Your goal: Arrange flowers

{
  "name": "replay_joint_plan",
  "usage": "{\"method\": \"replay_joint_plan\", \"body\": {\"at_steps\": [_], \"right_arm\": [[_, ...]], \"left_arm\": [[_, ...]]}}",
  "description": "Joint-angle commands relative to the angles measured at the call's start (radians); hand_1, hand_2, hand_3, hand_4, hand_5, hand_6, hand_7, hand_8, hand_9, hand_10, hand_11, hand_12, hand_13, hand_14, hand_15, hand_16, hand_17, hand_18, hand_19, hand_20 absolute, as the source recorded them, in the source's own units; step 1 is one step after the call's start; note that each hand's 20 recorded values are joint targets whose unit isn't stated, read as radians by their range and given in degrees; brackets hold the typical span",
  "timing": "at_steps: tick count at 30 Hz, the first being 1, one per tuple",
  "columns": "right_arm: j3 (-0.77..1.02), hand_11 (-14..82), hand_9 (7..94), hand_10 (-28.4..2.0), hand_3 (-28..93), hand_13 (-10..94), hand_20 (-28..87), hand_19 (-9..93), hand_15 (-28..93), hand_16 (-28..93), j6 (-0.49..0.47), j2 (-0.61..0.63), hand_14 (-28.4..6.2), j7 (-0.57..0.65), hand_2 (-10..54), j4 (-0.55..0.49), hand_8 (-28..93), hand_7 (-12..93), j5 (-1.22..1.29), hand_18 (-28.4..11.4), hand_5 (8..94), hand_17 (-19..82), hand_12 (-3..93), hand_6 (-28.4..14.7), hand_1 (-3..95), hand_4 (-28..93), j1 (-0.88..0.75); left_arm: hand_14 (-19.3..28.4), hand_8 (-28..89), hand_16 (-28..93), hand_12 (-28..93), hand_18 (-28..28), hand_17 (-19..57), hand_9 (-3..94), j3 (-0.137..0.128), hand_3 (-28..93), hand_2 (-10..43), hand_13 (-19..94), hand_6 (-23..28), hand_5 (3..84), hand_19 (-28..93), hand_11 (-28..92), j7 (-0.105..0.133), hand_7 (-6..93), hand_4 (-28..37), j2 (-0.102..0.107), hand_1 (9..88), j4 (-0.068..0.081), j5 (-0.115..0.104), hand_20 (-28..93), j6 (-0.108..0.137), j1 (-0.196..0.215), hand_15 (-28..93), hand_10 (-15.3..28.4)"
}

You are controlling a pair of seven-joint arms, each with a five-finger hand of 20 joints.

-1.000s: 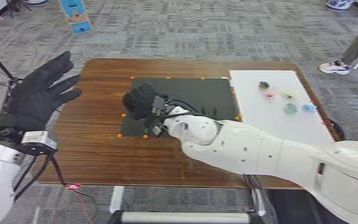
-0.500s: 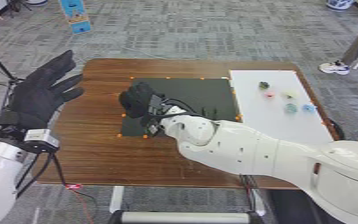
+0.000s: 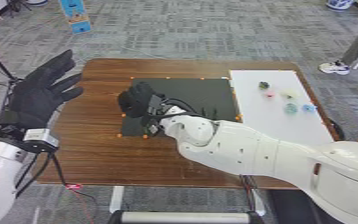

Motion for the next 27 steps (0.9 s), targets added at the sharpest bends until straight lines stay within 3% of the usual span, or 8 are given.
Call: {"method": "replay_joint_plan", "body": {"at_steps": [1, 10, 16, 21, 24, 27], "right_arm": [[0.021, 9.7, 77.6, -2.8, 58, 62, 60, 85, 79, 35, -0.019, -0.001, -4.3, -0.005, -9.5, -0.01, -7, 42, -0.024, -18.1, 61.5, 32, 37.1, 6.4, 55.1, -28, 0.002], [0.037, 17.1, 71.9, -4.5, 50, 61, 60, 84, 78, 35, -0.055, 0.006, -4.9, -0.02, -9.5, -0.016, -5, 38, -0.008, -18.1, 59.1, 31, 31.0, 5.4, 58.1, -28, -0.007], [0.034, 26.4, 67.1, -6.9, 64, 60, 60, 84, 78, 35, -0.056, 0.008, -5.5, -0.014, -9.5, -0.02, -15, 33, -0.02, -18.3, 57.5, 30, 21.0, 4.7, 49.0, -28, -0.005], [0.082, 26.9, 66.5, -7.1, 64, 60, 60, 84, 78, 34, -0.088, 0.027, -5.6, -0.025, -9.5, -0.05, -17, 33, -0.045, -18.3, 56.9, 30, 20.4, 4.5, 49.3, -28, -0.03], [0.139, 28.6, 65.2, -7.6, 75, 59, 60, 84, 78, 35, -0.17, 0.071, -6.2, -0.008, -9.5, -0.115, -17, 33, -0.124, -18.6, 54.8, 29, 21.9, 3.4, 41.7, -28, -0.053], [0.201, 34.3, 60.0, -9.1, 85, 57, 60, 85, 79, 35, -0.21, 0.123, -7.4, -0.001, -9.5, -0.178, -16, 30, -0.134, -18.9, 45.7, 30, 24.8, 1.9, 36.7, -28, -0.093]], "left_arm": [[16.5, -4, 6, 23, 27.1, -16.6, 16.7, -0.001, 64, -6.2, 14, 3.3, 21.1, 40, 4, -0.004, 8.2, -28.3, -0.002, 21.9, -0.001, -0.002, 2, -0.007, -0.001, 5, 9.5], [15.2, -6, 6, 23, 25.5, -15.6, 17.1, -0.001, 64, -7.1, 15, 2.2, 21.7, 39, 6, -0.004, 11.1, -28.3, -0.002, 21.8, 0.001, -0.002, 3, -0.008, -0.002, 7, 8.9], [14.9, -6, 6, 23, 25.2, -15.4, 17.1, 0.0, 65, -7.2, 15, 2.1, 21.8, 38, 7, -0.004, 11.8, -28.3, -0.003, 21.7, 0.0, -0.001, 4, -0.007, -0.001, 8, 8.8], [14.5, -7, 6, 23, 24.9, -15.3, 17.3, -0.012, 64, -7.0, 15, 2.0, 22.0, 38, 8, -0.004, 12.2, -28.3, -0.013, 22.1, -0.008, -0.002, 4, -0.004, 0.017, 8, 8.7], [12.9, -8, 6, 23, 23.4, -14.5, 17.8, -0.021, 63, -7.7, 15, 1.1, 22.7, 37, 11, 0.0, 14.5, -28.3, -0.017, 22.9, -0.012, 0.0, 4, -0.003, 0.026, 10, 8.0], [12.4, -8, 5, 22, 22.9, -14.2, 17.9, -0.029, 64, -8.2, 15, 0.7, 22.9, 37, 12, 0.002, 15.4, -28.3, -0.027, 22.5, -0.016, 0.0, 5, 0.0, 0.039, 10, 7.8]]}}
